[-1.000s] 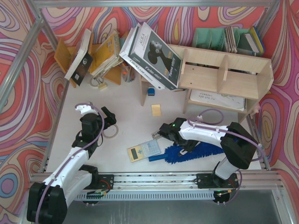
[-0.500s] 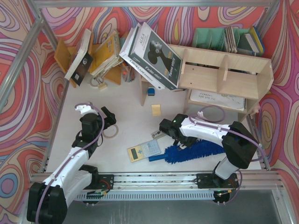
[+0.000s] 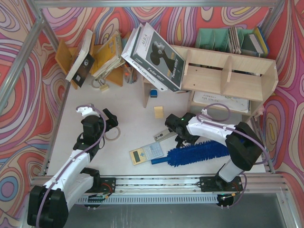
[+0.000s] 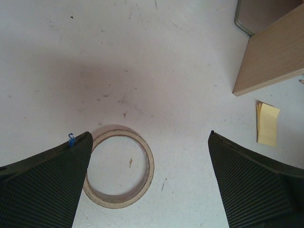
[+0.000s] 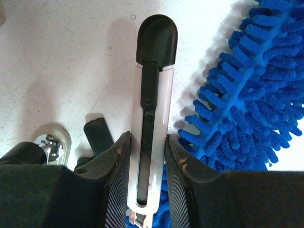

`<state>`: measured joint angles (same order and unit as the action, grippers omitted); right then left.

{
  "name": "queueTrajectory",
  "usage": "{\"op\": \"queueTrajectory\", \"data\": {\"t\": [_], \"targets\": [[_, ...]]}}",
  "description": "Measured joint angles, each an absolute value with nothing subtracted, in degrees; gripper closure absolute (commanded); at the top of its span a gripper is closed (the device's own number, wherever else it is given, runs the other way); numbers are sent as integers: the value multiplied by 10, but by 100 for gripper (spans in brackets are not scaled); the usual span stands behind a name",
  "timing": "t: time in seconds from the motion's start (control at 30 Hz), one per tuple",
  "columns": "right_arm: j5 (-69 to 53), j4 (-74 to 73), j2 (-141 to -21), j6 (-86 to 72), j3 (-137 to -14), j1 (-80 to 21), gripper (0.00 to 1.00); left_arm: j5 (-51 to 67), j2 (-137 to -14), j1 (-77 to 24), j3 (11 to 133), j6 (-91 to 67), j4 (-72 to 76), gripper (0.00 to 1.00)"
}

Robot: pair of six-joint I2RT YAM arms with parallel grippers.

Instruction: Dust the bookshelf with a duster

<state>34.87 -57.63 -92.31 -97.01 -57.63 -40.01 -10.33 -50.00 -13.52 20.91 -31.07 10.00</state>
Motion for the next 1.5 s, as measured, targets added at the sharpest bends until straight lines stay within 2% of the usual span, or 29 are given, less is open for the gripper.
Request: {"op": "queueTrajectory", "data": {"t": [0.3,0.43,0.63,0.87,1.1,1.27,1.4,1.5], "targets": [[361,-532,-923,-938,-568,-374,65,-103,-501,-135,209,-311,100,1],[364,-520,-925,-927,-566,-367,55,-103,-505,-135,209,-310,100,1],[367,-517,-929,-923,-566,-363,46,-103,-507,-135,209,-311,100,2],[368,-524,-926,-924,-565,-363,46,-103,-507,-135,209,-311,100,1],[342,-546,-823,-948,-512,-363,45,-103,-507,-135,209,-310,100,1],[318,-590,-751,-985,-482,-369,41,-103,-507,-135,209,-311,100,2],[302,-613,-719,-1011,-465,-372,29,-103,-506,-135,209,-310,100,1],[291,-620,-695,-1026,-434,-372,24,-103,-506,-135,209,-310,100,1]]}}
